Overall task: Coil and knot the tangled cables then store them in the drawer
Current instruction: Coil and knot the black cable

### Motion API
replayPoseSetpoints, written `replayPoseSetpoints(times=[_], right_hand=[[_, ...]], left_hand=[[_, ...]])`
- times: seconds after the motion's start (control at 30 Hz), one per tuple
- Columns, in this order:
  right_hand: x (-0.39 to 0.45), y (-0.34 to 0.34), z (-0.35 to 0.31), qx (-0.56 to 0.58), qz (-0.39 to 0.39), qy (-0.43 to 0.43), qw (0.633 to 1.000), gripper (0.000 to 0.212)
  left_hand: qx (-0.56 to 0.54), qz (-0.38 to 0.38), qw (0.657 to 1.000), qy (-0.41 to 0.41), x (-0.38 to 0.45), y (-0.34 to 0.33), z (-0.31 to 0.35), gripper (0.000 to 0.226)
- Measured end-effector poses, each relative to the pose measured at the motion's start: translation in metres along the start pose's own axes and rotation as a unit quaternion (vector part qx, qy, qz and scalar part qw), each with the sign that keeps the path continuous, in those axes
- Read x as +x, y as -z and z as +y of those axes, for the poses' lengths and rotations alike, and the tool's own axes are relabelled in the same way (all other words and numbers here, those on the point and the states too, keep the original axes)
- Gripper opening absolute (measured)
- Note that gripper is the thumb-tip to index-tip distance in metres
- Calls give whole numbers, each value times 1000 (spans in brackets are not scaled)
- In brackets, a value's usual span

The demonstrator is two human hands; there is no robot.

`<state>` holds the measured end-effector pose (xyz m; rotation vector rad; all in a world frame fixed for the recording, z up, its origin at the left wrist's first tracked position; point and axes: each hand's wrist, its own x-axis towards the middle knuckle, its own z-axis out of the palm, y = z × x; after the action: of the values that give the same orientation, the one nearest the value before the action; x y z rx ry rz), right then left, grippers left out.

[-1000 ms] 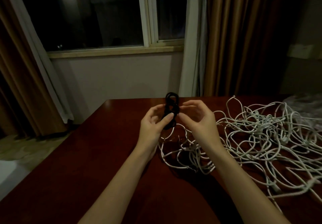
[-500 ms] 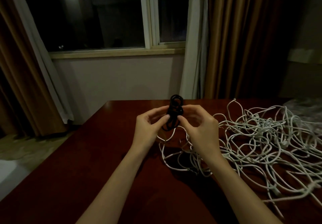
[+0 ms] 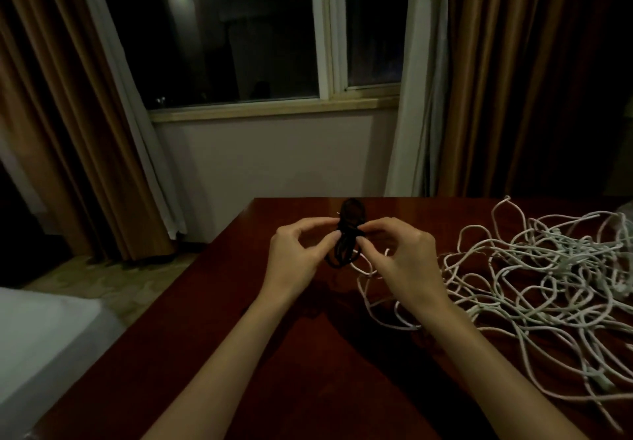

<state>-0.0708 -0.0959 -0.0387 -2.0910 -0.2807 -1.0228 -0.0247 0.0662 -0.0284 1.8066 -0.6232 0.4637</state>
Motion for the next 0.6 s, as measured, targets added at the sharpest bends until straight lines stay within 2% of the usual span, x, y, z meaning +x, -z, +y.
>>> replayPoseSetpoints(times=[0.2,0.4,0.6], right_hand=[[-7,-55,-37,34,-79,-33,996,13],[-24,-125,-78,66,-181,-57,980,15],[-41,-176,-108,84,-254,-81,960,14]], left_hand=[[115,-9,993,3,-21,73,-16,16],[152,-17,984,90,-56,150,-37,16],[244,-14,958,153,-85,203,-59,16]])
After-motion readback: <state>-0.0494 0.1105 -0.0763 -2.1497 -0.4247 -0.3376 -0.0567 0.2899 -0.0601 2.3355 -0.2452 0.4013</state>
